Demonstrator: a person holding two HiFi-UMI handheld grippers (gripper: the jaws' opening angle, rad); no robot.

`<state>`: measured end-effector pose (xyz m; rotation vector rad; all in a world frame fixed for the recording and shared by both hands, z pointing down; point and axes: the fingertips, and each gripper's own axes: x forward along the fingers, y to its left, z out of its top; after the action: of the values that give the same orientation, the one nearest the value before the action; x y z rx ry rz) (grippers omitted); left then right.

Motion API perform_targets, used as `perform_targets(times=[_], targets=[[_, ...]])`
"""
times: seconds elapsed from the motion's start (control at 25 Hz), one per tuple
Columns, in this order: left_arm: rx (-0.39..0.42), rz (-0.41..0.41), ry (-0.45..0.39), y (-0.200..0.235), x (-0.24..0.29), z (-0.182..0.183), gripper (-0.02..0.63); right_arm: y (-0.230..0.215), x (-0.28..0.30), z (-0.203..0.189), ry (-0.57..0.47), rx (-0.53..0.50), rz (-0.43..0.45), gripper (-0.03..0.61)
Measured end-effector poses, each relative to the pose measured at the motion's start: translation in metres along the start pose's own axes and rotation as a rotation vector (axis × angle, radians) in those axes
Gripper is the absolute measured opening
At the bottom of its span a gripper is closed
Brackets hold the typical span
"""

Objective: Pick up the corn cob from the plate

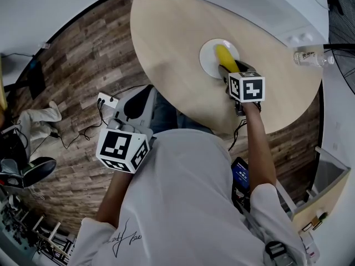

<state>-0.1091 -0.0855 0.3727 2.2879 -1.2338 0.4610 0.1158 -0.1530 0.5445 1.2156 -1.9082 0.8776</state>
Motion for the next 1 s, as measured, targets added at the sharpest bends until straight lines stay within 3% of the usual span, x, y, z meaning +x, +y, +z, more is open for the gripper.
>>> perform_targets(times=[0.8, 1.0], targets=[[-0.032, -0.009, -0.025, -0.009, -0.010, -0.004, -0.008, 0.006, -0.030, -0.005, -0.071, 0.055, 0.022, 0.267], [-0.005, 0.002, -0.027, -0.013, -0.009, -0.003, -0.008, 0.005, -0.037, -0.007, -0.092, 0.068, 0.031, 0.267]])
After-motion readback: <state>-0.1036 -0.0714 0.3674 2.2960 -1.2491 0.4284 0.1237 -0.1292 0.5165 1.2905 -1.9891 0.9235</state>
